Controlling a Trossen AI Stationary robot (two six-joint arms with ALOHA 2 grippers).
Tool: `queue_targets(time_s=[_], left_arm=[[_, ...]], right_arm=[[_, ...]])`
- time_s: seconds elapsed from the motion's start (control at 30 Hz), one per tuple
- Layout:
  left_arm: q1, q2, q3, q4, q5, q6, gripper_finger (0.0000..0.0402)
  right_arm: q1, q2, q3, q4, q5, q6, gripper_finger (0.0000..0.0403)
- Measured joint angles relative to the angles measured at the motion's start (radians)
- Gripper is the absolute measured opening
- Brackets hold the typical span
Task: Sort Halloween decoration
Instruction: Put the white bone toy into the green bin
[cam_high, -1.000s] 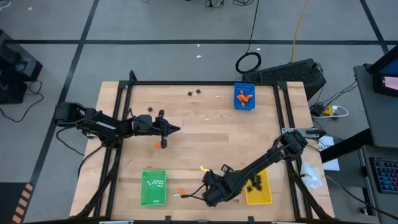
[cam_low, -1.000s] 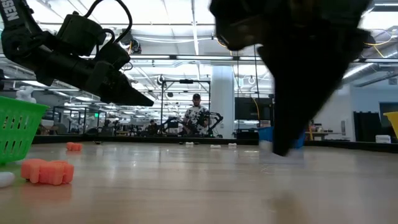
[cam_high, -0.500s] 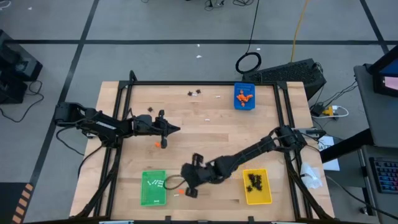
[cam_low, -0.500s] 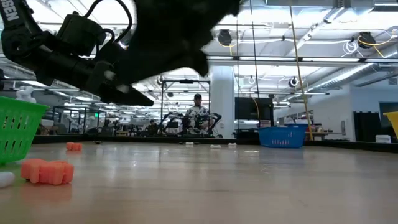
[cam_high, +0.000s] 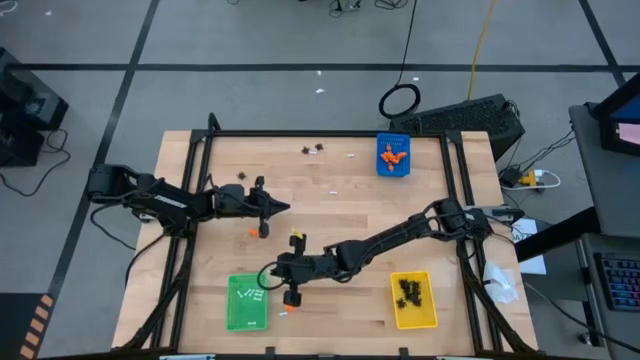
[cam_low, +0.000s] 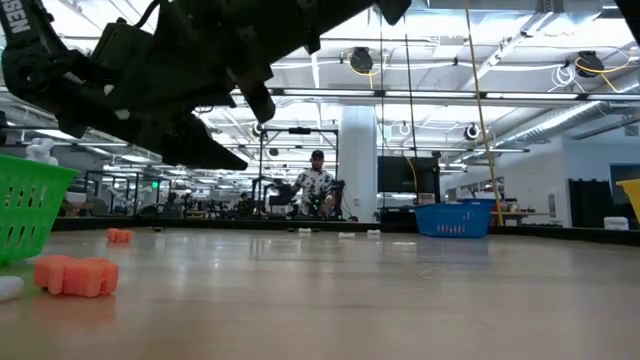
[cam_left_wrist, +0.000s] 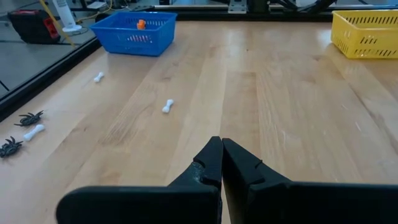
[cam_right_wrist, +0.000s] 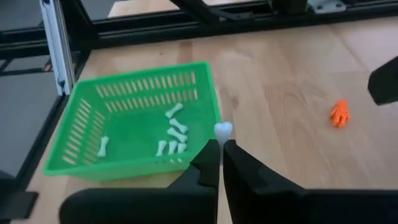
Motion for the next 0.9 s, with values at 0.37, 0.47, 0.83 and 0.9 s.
queue_targets(time_s=[0.37,0.47,0.83,0.9], left_arm=[[0.000,0.000,0.000,0.003,-0.001,0.000,0.0008],[0.000,0.000,0.000,0.002,-0.001,0.000,0.0008],[0.000,0.000,0.000,0.002,-0.001,-0.003,0.0008],[0.000,0.000,0.000,0.003,-0.001,-0.003,0.0008]], right_arm=[[-0.003,-0.002,0.060,0.022,-0.022,-0.066,0.0002],[-0.006,-0.001,0.083,0.015,-0.038,-0.086,0.0002],[-0.011,0.000,0.131,-0.041,-0.050,-0.111,0.0002],[-0.016,0.000,0.185,-0.089,-0.050,-0.153,0.0001]])
